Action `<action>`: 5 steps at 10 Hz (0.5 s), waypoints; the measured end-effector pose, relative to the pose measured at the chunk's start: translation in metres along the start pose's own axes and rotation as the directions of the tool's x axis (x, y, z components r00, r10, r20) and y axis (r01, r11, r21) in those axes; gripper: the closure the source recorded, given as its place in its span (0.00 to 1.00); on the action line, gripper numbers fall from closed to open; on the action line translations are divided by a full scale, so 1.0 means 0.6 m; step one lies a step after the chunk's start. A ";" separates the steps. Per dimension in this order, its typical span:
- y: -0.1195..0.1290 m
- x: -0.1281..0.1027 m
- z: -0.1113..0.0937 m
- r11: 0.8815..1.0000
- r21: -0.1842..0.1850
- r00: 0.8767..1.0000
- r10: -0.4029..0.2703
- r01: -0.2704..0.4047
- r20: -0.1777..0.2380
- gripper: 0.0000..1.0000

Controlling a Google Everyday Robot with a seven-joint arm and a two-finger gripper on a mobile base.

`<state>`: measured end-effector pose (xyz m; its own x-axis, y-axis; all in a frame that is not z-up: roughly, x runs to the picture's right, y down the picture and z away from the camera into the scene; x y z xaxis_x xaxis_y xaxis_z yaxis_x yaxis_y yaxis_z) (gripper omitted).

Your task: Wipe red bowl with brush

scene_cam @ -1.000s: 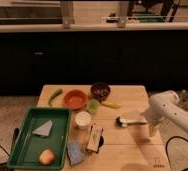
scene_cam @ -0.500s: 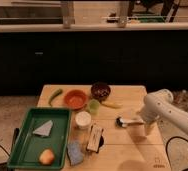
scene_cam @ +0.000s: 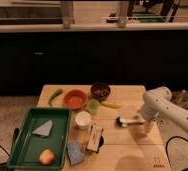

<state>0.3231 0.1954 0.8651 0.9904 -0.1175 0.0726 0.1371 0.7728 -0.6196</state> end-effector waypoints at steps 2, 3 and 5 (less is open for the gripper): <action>0.002 0.000 0.003 1.000 -0.009 1.000 0.013 -0.013 -0.002 0.41; 0.002 0.000 0.003 1.000 -0.011 1.000 0.014 -0.014 -0.005 0.51; 0.001 0.001 0.002 1.000 -0.015 1.000 0.013 -0.013 -0.011 0.70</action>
<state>0.3235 0.1966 0.8654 0.9919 -0.1142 0.0555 0.1235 0.7650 -0.6321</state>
